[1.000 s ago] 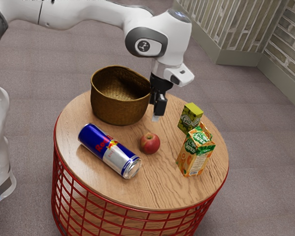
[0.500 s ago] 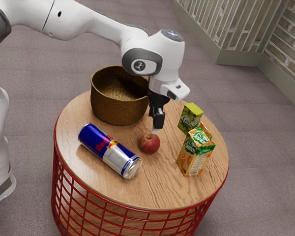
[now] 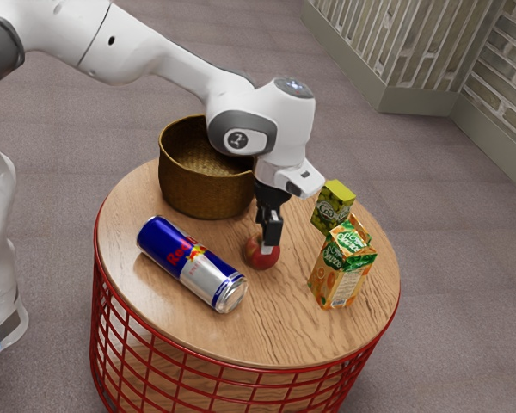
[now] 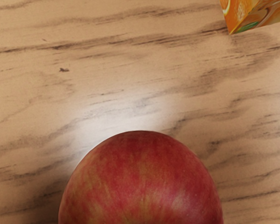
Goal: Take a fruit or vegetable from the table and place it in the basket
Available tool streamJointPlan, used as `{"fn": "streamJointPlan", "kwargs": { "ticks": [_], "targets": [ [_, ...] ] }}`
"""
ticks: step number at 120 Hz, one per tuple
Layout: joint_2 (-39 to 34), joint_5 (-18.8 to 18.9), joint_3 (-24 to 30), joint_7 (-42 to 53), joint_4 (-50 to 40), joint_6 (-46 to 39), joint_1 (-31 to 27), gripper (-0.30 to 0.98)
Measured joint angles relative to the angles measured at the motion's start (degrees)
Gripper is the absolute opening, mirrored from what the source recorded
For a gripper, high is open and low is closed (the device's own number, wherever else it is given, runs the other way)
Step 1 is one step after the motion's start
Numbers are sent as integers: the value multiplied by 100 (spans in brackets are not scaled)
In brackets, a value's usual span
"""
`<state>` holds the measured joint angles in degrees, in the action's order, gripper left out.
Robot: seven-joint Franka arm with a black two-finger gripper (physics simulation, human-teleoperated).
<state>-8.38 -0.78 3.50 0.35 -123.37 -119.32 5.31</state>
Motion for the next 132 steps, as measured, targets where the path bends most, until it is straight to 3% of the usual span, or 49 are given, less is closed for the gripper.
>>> {"fn": "streamJointPlan", "kwargs": {
  "ticks": [132],
  "targets": [
    [583,-115,1,-17,-109,-457,14,68]
  ]
}}
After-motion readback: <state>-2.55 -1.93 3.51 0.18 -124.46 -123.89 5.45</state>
